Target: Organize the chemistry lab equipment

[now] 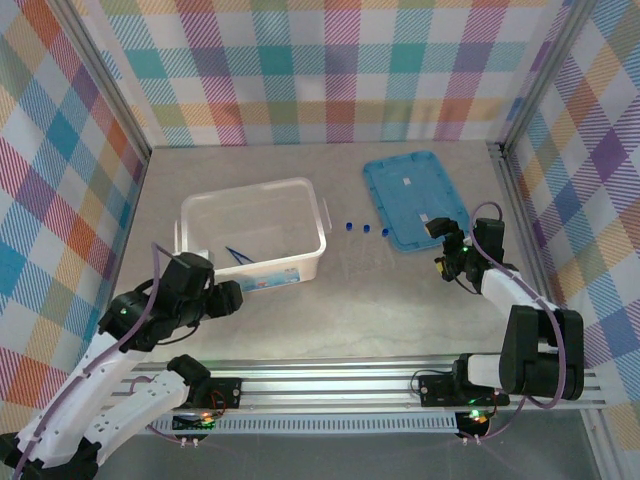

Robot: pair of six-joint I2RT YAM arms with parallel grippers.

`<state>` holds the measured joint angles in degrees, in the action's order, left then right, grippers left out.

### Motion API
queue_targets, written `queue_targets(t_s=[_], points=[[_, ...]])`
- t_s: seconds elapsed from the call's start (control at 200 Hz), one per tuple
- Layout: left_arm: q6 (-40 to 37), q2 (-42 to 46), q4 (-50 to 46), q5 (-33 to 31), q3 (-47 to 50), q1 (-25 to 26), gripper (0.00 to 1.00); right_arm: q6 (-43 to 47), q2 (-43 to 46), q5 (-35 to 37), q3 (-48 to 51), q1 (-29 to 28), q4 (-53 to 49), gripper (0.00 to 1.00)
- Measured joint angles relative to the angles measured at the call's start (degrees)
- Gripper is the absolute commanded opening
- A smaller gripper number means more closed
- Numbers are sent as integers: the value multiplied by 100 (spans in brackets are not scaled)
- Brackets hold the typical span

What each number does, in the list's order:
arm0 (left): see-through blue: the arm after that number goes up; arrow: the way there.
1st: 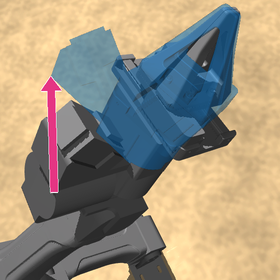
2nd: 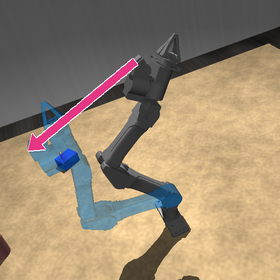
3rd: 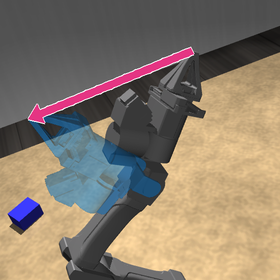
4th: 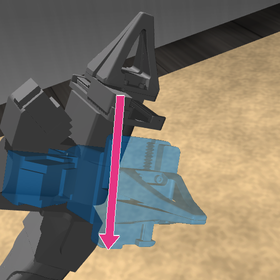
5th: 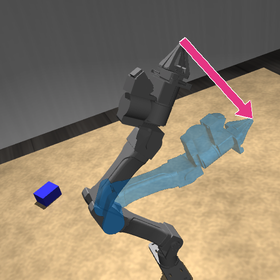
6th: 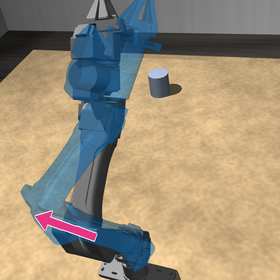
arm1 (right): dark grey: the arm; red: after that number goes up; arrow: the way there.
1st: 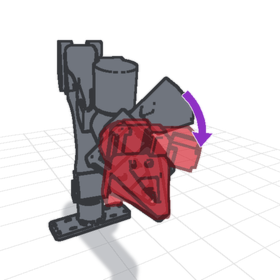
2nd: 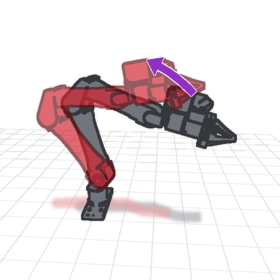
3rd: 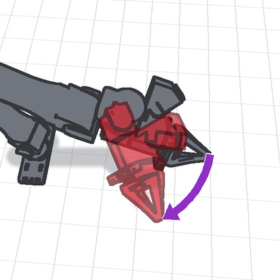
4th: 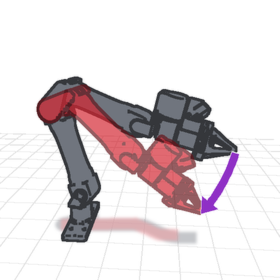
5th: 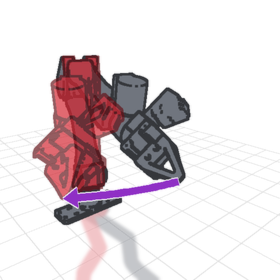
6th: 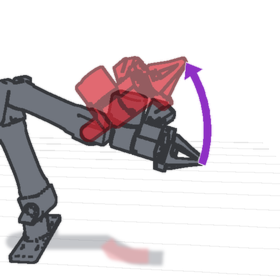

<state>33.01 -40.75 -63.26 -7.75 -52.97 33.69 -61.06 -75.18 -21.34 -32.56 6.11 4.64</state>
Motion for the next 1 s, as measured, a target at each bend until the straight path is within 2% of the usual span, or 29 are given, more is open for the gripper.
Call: queue_targets(t_s=[0.3, 1.0], points=[[192, -409, 575, -142, 522, -125, 63, -2, -413, -42, 0, 61, 129, 99], [-726, -820, 1528, -162, 531, -1705, 64, -90, -1003, -90, -57, 109, 654, 100]])
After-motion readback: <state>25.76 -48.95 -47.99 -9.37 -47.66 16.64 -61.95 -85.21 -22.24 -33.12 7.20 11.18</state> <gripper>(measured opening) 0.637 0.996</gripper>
